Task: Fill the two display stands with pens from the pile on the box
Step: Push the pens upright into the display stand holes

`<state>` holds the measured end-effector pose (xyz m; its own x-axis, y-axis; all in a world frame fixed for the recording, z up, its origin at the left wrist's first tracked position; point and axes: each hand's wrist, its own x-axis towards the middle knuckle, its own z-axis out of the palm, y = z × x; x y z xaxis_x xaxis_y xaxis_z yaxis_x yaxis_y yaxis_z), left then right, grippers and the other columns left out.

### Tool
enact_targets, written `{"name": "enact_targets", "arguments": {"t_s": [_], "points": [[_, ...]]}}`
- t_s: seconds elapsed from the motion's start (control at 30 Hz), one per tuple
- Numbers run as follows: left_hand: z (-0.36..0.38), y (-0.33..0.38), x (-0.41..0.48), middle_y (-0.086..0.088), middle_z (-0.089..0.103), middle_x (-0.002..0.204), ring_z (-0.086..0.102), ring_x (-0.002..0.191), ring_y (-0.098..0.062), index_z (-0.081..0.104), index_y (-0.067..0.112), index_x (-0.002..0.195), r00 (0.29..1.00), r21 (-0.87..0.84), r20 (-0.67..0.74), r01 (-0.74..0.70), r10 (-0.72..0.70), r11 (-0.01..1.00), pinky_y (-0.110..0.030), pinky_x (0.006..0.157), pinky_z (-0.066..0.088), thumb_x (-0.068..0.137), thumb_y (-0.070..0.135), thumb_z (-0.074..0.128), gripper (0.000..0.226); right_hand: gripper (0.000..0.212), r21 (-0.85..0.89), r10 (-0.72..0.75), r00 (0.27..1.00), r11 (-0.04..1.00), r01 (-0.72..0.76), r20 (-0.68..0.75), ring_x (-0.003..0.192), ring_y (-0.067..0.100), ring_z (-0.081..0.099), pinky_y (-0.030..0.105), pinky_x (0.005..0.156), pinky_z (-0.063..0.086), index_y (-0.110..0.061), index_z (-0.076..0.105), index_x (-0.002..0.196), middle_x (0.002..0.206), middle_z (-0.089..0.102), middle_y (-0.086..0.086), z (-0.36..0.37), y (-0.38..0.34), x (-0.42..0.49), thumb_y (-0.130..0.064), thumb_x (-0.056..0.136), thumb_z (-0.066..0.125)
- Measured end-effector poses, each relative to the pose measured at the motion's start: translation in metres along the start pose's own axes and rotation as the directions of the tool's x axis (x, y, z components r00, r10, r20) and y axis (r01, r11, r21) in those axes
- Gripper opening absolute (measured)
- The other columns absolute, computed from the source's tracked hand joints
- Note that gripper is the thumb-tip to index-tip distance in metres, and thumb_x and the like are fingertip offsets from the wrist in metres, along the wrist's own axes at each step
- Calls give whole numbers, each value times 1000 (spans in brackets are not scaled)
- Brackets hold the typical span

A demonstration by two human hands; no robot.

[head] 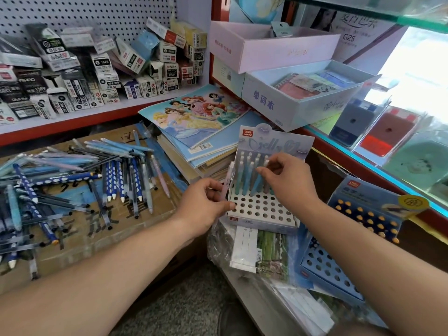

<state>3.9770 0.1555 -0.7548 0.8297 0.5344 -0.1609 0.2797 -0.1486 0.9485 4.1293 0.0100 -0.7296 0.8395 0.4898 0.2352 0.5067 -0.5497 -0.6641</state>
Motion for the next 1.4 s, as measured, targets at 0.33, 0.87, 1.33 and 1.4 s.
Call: {"name": "enact_targets", "arguments": {"t_s": [0.33,0.87,1.33,1.4], "points": [[2,-5,2,-6,74,95,72,90,-21,68,17,100,1000,-27,-16,-2,1,1000,-31,77,60,83,10,83,23,35,-248,-25,998,968,38,59,85,11,64,31,79,56,-19,70,108,92,70,-5,13,-3,1,-48,90,73],[21,5,4,1,67,92,63,82,-9,70,23,107,995,39,15,-103,102,994,-23,76,54,84,16,83,27,5,325,10,970,941,-92,245,82,32,71,47,68,62,-15,65,98,89,72,11,-7,-30,-12,-18,96,69],[38,-11,15,4,59,121,60,109,-16,43,29,134,986,587,133,-162,102,793,-40,89,56,83,26,75,60,12,96,13,999,995,-18,48,88,1,64,19,75,53,-27,64,110,95,66,-13,-23,4,-1,-28,98,66],[38,-10,15,4,58,119,60,106,-17,40,29,134,987,593,132,-157,97,790,-43,86,57,82,27,75,63,12,101,16,998,995,-22,54,89,1,64,18,75,52,-28,64,110,96,66,-13,-22,5,0,-28,98,66]]}}
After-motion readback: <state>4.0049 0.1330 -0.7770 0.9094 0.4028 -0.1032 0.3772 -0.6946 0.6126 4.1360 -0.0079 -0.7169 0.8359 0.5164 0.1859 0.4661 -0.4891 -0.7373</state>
